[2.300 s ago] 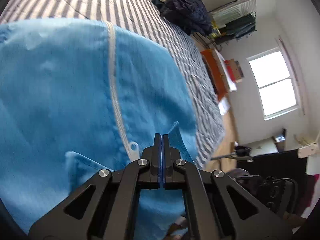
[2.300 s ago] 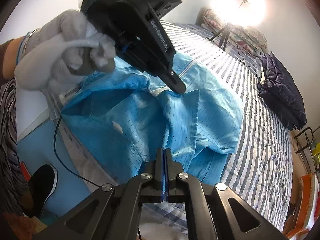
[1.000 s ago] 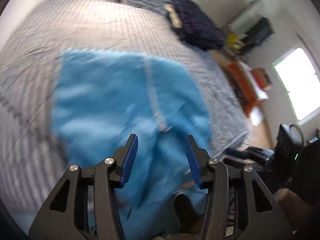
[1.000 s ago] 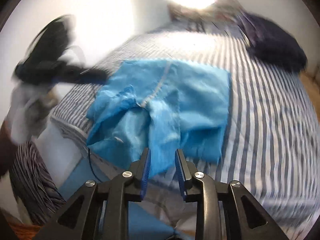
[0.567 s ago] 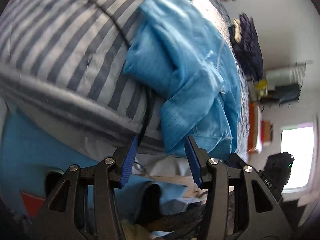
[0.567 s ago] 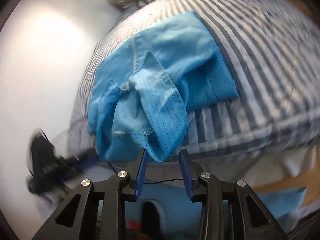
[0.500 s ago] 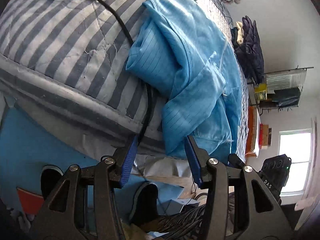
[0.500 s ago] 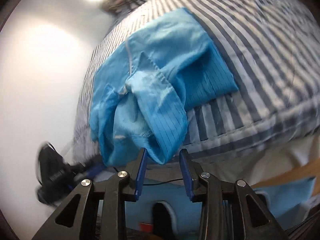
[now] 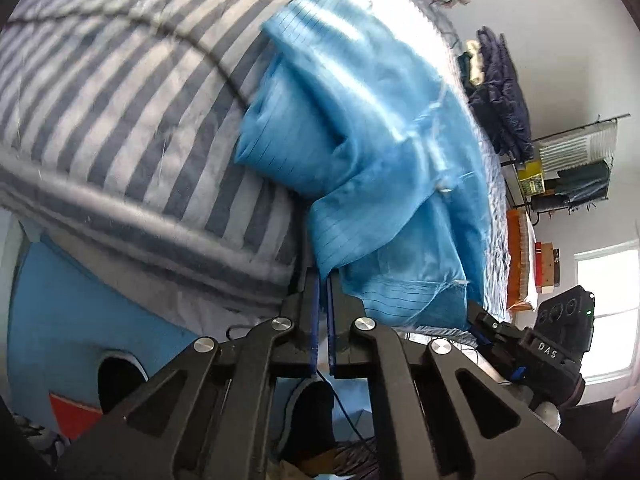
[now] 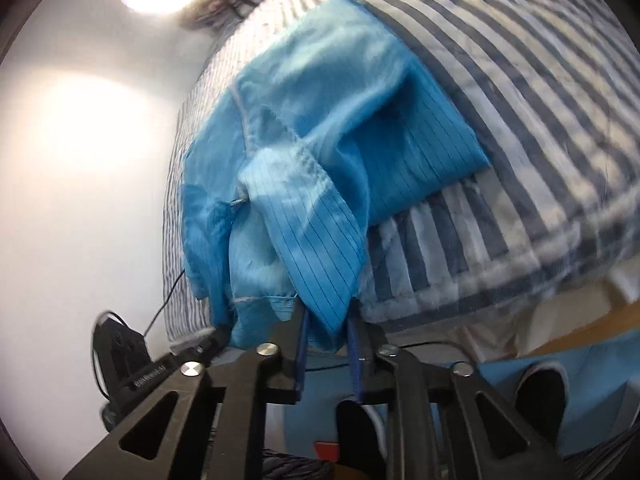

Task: Fold large clothes
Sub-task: 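Open both tools and lift them away from the folded coat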

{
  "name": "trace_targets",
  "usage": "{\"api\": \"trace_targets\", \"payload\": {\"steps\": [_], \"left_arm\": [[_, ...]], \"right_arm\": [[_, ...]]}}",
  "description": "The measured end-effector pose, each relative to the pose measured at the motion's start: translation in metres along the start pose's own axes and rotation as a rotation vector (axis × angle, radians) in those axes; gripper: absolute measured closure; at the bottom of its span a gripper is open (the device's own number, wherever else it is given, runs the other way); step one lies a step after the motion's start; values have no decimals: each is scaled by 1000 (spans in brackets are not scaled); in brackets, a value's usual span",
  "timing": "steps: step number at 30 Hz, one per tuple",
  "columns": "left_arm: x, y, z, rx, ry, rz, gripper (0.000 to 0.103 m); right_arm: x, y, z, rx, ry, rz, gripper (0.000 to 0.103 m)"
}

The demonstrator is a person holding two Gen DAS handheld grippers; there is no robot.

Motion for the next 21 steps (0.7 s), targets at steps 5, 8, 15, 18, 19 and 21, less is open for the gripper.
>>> {"api": "trace_targets", "payload": {"steps": [5,8,15,18,19,21], "left_arm": [[14,-20,-10,2,55,-78,103],[14,-9,-10,62,104,-76,103],[0,11,-4,102,153,-16,103],[-1,-6,-5,91,181,-24,74],[0,-15,-6,81,194,-35,70],[2,-32,-11,69,227,-64,68]], "right_arm": [[1,-21,33,-72,-313,-70,103],[-4,-16,37,-137,-461,-115,103],[-14,5,16,-263,-536,-72,89],[-15,-17,21,-259,-547,-106,80],[-15,-28,23,-261,-557,-141,80],[-18,-43,37,-224,-596,-198,80]]}}
Point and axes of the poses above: each gripper's, at about its wrist camera, not at the fingertips, and y roughly the way its jaws point, z to its left, x to its top, the point moved 6 cm from there along y, roughly the way its jaws point, and after that the axes turned 13 degrees about y, right-handed, at the moved point
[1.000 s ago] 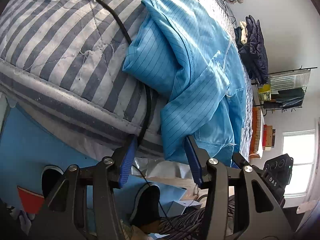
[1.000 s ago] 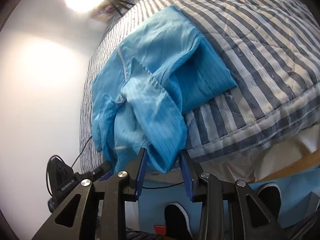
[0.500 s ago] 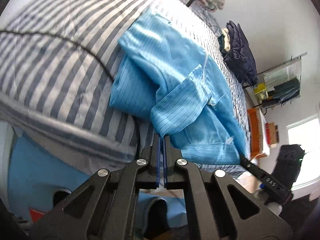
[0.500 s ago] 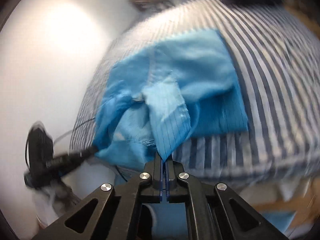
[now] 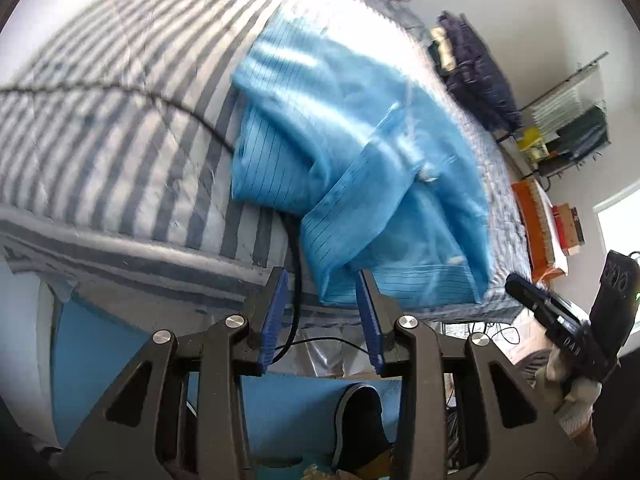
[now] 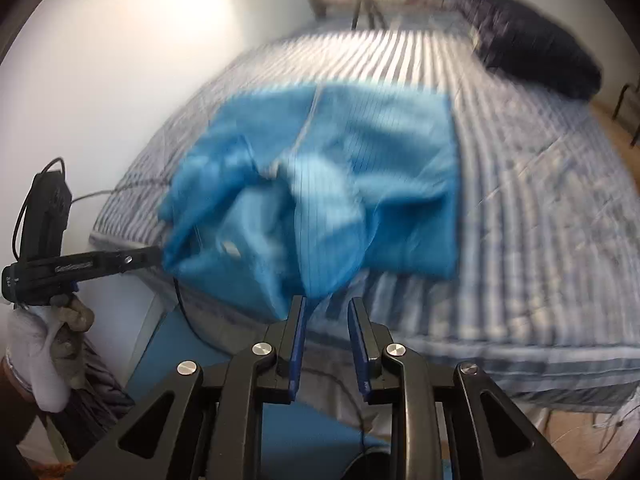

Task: Fold large clothes
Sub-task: 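Open both tools and lift them away from the folded coat, then lower both open tools onto the folded light-blue coat's sides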

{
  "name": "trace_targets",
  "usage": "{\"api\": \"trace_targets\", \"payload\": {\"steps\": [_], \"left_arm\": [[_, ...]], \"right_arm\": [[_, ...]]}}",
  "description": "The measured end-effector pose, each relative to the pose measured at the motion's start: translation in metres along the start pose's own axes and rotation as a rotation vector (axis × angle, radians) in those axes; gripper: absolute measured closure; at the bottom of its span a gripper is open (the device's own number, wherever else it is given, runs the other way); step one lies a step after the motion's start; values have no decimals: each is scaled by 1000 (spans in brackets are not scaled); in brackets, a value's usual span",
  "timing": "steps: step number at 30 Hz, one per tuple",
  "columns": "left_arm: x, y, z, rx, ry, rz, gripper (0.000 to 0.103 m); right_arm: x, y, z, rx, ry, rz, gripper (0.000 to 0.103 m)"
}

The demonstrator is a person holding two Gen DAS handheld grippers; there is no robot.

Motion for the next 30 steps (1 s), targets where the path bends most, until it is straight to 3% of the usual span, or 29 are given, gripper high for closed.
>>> {"api": "trace_targets", "payload": {"steps": [4,7,9,13,16,18,20,22,24,25,27,30], "left_arm": [[17,-32,6,30,23,-66,68],[38,-58,24,42,-18,-137,68],[54,-82,43,72,-58,-202,68],[77,-135,73,128,-90,-295,68],[90,-178,82,167,-72,-351,68],[99,-204,80,186,-51,-385,58],[109,-227,75,179,-41,-421,53],[119,-239,69,162,-20,-445,47],[131,-234,67,127,-7,-447,27],[136,-225,66,110,6,-433,23],[142,-195,70,83,-5,-383,22],[146,-130,80,-46,-77,-262,22]], "right_arm": [[9,7,41,132,-99,-5,80],[9,42,56,117,-154,17,82],[4,66,58,141,-136,68,84],[-14,97,57,98,-169,163,85],[-6,64,55,177,-144,130,83],[5,34,47,205,-135,79,75],[21,6,32,203,-121,16,72],[44,-24,6,188,-91,-61,61],[65,-35,-17,159,-43,-124,45],[75,-37,-30,144,-14,-145,41],[89,-33,-54,127,32,-157,28],[102,-7,-82,114,111,-109,27]]}}
Point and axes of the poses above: each gripper's, at about its wrist camera, not at the fingertips, and y roughly the way its jaws point, z to its left, x to its top, the point moved 6 cm from there along y, roughly the way its jaws point, and after that the axes turned 13 degrees about y, right-handed, at the moved point
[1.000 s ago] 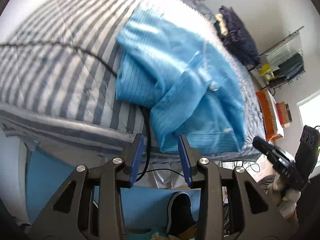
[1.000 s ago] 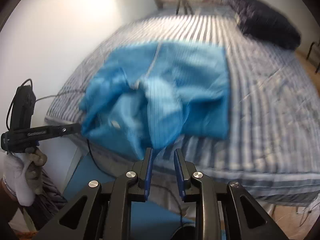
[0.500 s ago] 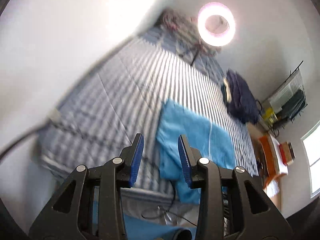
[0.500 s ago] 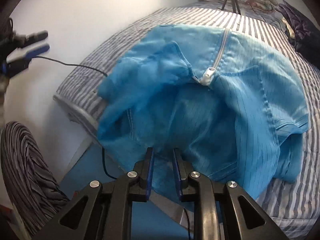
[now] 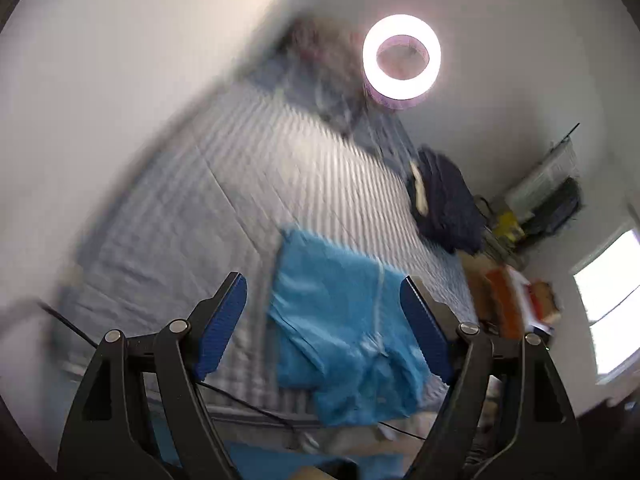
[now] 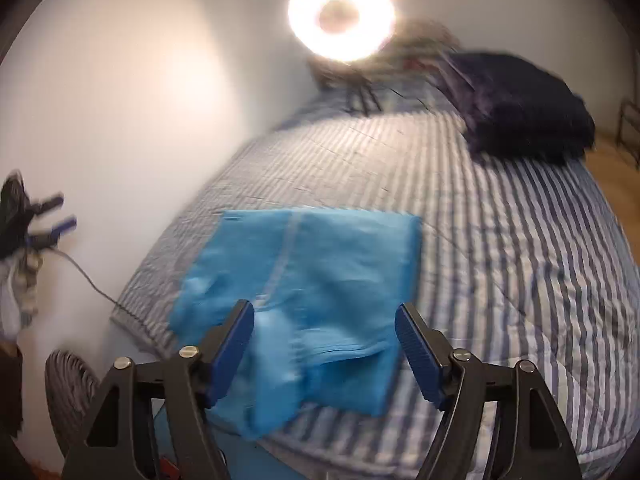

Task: Fold large clothes
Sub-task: 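Lower both open tools onto the folded light-blue coat's sides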

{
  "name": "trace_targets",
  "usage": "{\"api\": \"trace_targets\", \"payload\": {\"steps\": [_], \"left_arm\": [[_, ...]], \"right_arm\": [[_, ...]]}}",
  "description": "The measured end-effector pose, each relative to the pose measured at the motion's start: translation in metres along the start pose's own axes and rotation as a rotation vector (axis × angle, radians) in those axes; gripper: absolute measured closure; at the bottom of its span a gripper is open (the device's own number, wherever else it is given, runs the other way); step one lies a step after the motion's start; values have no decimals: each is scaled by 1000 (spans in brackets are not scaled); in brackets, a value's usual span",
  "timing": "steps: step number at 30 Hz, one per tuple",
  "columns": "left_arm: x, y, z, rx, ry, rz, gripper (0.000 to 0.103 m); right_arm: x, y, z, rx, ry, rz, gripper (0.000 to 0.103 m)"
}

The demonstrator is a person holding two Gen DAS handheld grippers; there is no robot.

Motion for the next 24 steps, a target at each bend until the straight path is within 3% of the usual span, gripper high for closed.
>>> {"api": "trace_targets", "payload": {"steps": [6,11,13,16,18,21,24], "left_arm": [[-24,92,34,-119,-170,148,22],[-43,143,62,-208,-319,227,22],[-46,152,76,-174,-355,233,22],[-39,156,74,-106,-253,206,22],[-35,161,65,-77,-189,197,23],[-36,172,60,-67,-179,206,24],[-43,183,59,-67,-206,227,24]], "right_arm": [[-1,44,-44,90,176,121,26],[-4,68,-66,149,296,194,25],[-2,76,-72,122,312,201,28],[15,65,-57,52,214,90,43],[28,63,-24,41,76,49,65],[43,82,27,68,-94,76,73],[54,117,61,61,-209,117,73]]}}
Point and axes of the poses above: each gripper's, at about its wrist camera, not at the fingertips, and y roughly the way its jaws point, z to its left, x to its top, the point moved 6 cm from there along y, roughly the way its jaws point, and after that the axes turned 13 degrees about y, right-handed, at the moved point
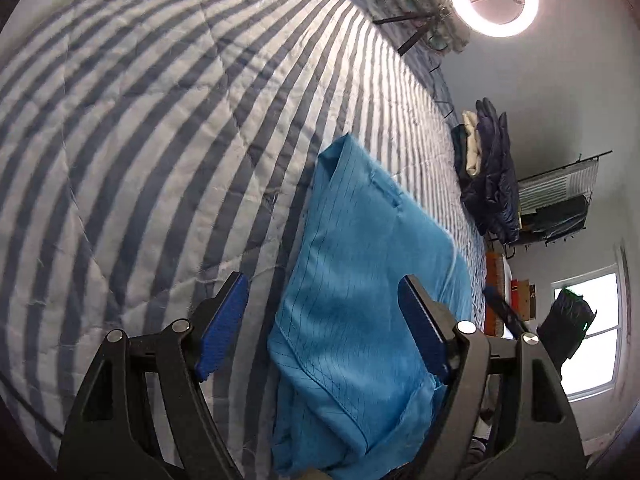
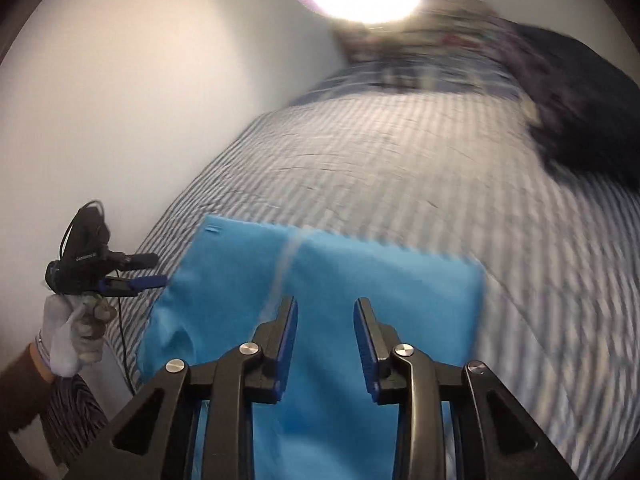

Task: Fold large clothes
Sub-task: 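Lower both open tools onto the folded light-blue coat's sides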

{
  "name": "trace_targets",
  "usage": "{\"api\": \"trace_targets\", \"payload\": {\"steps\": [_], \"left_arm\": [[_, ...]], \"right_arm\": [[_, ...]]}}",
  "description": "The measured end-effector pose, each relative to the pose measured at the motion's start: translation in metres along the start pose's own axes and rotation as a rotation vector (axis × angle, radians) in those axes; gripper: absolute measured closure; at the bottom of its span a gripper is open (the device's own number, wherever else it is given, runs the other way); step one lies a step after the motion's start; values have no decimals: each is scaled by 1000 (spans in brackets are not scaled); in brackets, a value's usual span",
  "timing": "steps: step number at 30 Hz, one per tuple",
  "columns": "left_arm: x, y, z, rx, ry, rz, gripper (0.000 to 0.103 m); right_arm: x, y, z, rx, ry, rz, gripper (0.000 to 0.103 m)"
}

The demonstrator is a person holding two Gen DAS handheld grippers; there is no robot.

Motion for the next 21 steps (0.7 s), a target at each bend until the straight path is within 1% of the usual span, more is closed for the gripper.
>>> {"api": "trace_targets", "payload": {"steps": [2,4,6,8,9,11,13,14,15,16,17,18,21], "left_arm": [[-3,4,0,-4,-3,8,24],[-2,7,-4,-1,16,19,24],[-2,10,-7,-6,26,24,24],[-2,15,-5,-10,16,33,24],[-3,18,-3,-14,9,39,24],[-2,24,-4,-18,9,43,24],[-5,22,-2,-34,8,47,24],[-8,20,1,-53,-3,49,24],[-12,18,3,-72,-15,52,24],[-15,18,5,-93,-29,60,24],[-18,18,5,-115,-38,67,24],[-20,17,5,-129,-40,73,24],[-27,14,9,-161,-43,91,24]], "right_arm": [[7,24,9,-14,-42,35,73],[10,41,12,-7,-40,65,73],[4,61,8,-31,-29,112,73],[-5,71,1,-57,-28,157,74],[-7,72,-2,-63,-28,165,76],[-3,67,-3,-47,-11,163,76],[2,45,-7,6,50,132,74],[4,36,-11,20,76,112,69],[4,21,-19,24,102,86,56],[1,11,-26,18,121,63,49],[-4,-2,-36,13,139,43,38],[-12,-15,-48,10,162,36,34],[-41,-37,-80,22,252,60,34]]}}
Point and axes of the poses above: each gripper's, at about its wrist camera, not at the fingertips, and y roughly the way its jaws point, z to its left, x to its top, the point moved 6 cm from there along y, roughly the way its jaws point, and after that the axes turned 13 degrees about y, right-handed, at the moved point
